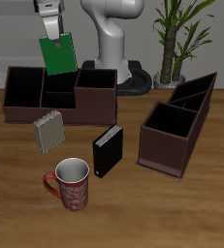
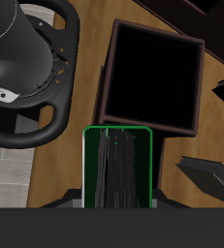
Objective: Place the green book into the back desk caddy's back compartment
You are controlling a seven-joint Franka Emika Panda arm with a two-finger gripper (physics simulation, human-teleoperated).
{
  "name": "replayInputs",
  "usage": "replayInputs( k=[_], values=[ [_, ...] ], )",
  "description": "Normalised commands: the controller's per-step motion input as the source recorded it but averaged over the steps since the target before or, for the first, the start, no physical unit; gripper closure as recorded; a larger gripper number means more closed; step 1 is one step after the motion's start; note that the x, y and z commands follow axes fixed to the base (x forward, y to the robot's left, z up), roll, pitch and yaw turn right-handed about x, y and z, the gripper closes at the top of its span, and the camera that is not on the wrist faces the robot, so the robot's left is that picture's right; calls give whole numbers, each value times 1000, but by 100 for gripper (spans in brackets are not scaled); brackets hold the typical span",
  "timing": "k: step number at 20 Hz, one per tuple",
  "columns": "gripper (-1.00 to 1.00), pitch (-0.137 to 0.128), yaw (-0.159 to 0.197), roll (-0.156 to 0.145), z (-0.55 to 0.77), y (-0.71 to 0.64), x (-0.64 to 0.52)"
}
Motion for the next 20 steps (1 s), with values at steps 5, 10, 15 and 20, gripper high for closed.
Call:
replayInputs(
  k=[5, 10, 15, 20],
  values=[
    [100, 25, -52, -26, -250, -96, 49],
    [100, 51, -26, -16, -323, -46, 71],
    [100, 14, -53, -40, -121, -125, 138],
    [100, 6, -60, -23, -67, -102, 117]
  ],
)
